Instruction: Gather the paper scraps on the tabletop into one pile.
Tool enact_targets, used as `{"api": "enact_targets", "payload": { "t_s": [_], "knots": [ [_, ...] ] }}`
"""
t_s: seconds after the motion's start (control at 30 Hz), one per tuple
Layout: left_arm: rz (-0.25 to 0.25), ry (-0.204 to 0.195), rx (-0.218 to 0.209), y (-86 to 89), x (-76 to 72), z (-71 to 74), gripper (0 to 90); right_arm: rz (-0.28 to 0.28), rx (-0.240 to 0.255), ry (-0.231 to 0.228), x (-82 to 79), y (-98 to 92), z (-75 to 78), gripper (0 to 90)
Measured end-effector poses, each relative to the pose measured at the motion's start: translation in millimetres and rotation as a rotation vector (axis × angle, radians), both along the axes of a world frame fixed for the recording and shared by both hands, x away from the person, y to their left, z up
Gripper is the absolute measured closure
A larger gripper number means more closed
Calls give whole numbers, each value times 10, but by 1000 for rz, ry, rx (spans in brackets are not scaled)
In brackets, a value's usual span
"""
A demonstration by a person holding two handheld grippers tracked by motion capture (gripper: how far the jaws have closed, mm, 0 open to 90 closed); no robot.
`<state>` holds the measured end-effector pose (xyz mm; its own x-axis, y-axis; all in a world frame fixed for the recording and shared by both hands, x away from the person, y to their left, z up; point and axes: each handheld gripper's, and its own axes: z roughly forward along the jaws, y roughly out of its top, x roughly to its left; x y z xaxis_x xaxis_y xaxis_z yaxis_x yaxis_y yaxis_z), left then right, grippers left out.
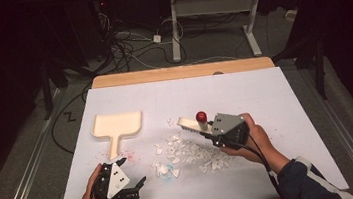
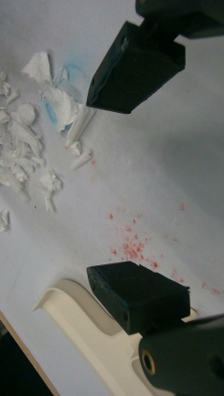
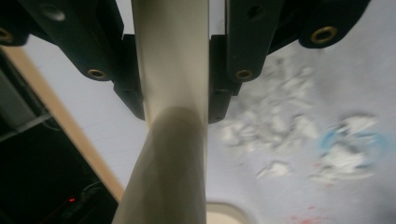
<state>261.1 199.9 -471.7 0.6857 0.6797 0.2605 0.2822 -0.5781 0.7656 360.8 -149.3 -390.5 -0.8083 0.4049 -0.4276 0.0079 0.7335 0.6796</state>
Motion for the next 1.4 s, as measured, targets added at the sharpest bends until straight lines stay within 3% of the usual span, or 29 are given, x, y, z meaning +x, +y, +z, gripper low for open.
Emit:
{"api": "enact_targets", "payload": {
  "t_s": [0.03,0.1,0.17,0.2,0.23,0.33,0.4,0.5,0.6,0.7,0.73,0.77,0.8,0.83,0.87,0.9,0.97,1.03,1.13,1.23,1.27,1.33,1.37,1.4],
  "knots": [
    [-1,1,-1,0,3,-2,162,-20,6,0,126,35,28,678],
    [-4,3,2,4,13,-6,162,-33,7,1,195,63,29,677],
    [-5,3,-2,8,17,-6,162,-59,-1,-16,419,188,-24,677],
    [-6,4,0,11,19,-5,162,-59,-1,-16,419,188,-24,677],
    [-7,4,0,11,21,-5,162,-74,-6,-20,570,286,-94,677],
    [-15,7,0,11,23,-9,162,-82,-7,-14,702,380,-180,677],
    [-17,11,-1,14,24,-12,162,-87,-33,-16,854,517,-330,677],
    [-21,13,-2,17,22,-21,162,-77,-59,-15,929,623,-442,678],
    [-22,16,-1,21,22,-24,162,-19,-59,4,872,691,-498,677],
    [-18,14,2,21,24,-25,162,83,-79,7,722,698,-543,675],
    [-17,14,3,19,23,-25,162,83,-79,7,722,698,-543,675],
    [-16,14,1,14,19,-26,162,168,-88,15,603,655,-541,675],
    [-16,13,2,10,18,-26,162,168,-88,15,603,655,-541,675],
    [-18,15,5,9,19,-23,162,231,-75,35,475,606,-531,674],
    [-17,15,4,5,20,-24,162,231,-75,35,475,606,-531,674],
    [-16,15,0,-1,22,-26,162,301,-85,43,360,546,-507,674],
    [-18,19,0,-10,28,-25,162,325,-90,52,301,516,-495,674],
    [-23,15,5,-22,31,-19,162,367,-85,72,138,419,-447,675],
    [-27,17,4,-29,33,-18,162,377,-67,77,64,350,-418,676],
    [-26,19,3,-27,36,-20,162,349,-44,70,0,255,-369,677],
    [-26,19,2,-28,36,-18,162,311,-18,61,-20,179,-321,677],
    [-29,17,5,-36,35,-18,162,294,1,61,-25,133,-292,677],
    [-31,19,9,-43,32,-20,162,251,38,52,-39,24,-217,677],
    [-31,19,9,-43,32,-20,162,251,38,52,-39,24,-217,677]
  ]
}}
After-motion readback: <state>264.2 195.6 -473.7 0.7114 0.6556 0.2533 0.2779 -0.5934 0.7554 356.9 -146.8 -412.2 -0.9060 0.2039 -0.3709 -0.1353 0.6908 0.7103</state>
